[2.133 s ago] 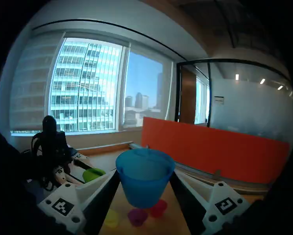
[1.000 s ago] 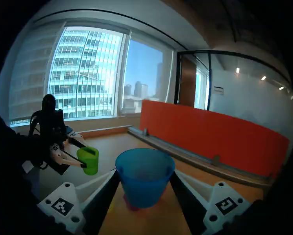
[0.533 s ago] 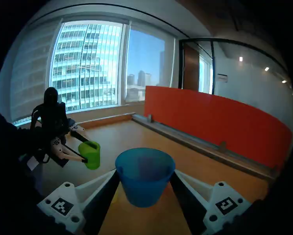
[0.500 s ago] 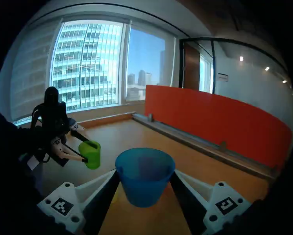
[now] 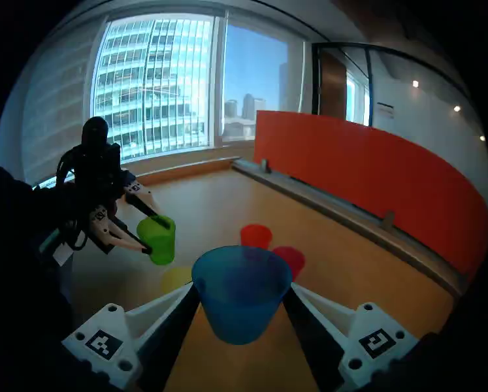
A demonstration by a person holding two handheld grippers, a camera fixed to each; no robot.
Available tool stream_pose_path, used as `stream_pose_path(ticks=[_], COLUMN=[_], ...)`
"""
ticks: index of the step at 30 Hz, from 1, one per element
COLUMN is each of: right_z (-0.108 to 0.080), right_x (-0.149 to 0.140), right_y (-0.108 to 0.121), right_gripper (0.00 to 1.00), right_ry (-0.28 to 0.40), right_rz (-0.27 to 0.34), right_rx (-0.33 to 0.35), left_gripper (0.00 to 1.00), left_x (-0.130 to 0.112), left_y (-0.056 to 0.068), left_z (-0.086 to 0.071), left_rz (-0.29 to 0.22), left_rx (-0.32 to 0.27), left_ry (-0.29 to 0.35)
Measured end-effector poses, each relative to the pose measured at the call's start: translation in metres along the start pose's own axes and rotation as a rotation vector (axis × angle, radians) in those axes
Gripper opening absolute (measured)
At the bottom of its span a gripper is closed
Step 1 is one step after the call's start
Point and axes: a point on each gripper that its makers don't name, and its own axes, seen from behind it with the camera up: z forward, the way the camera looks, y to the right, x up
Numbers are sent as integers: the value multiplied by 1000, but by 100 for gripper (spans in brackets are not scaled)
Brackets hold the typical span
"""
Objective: Pour water
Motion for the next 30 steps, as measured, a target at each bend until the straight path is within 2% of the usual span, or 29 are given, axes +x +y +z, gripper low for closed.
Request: stream_pose_path(ticks=[15, 30], right_z=[19, 32], right_x=[-42, -79], right_y=[-3, -10], right_gripper=[90, 90], right_ry=[-85, -181], right_rz=[22, 1], right_rx=[32, 66], left_gripper=[86, 86], left_x=[-32, -50], left_y=[-5, -8], left_z=[11, 23], left_rz=[-16, 6], left_rx=[-12, -25], left_ry=[-82, -165])
